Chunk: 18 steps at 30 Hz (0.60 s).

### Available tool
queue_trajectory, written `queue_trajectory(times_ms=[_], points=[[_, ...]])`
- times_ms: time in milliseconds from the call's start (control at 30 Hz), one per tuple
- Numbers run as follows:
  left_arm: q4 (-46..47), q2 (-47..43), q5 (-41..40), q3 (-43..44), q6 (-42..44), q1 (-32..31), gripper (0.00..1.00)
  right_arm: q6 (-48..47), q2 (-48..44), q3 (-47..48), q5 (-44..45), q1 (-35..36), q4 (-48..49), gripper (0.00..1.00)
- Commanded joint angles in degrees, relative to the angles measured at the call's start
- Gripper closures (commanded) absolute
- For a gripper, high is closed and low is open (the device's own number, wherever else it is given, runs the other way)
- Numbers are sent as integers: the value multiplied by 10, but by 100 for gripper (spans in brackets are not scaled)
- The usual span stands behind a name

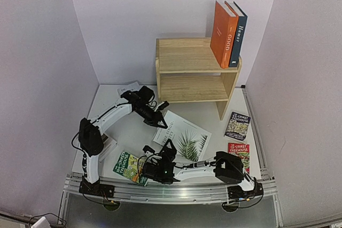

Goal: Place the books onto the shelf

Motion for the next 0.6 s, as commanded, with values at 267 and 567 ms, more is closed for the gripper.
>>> queue_trajectory(times_ms=[267,567], points=[[16,-16,34,3,3,0,87,-3,-5,5,129,-55,-2,53],[11,-20,42,4,17,9,49,24,-56,-11,98,-55,0,80]])
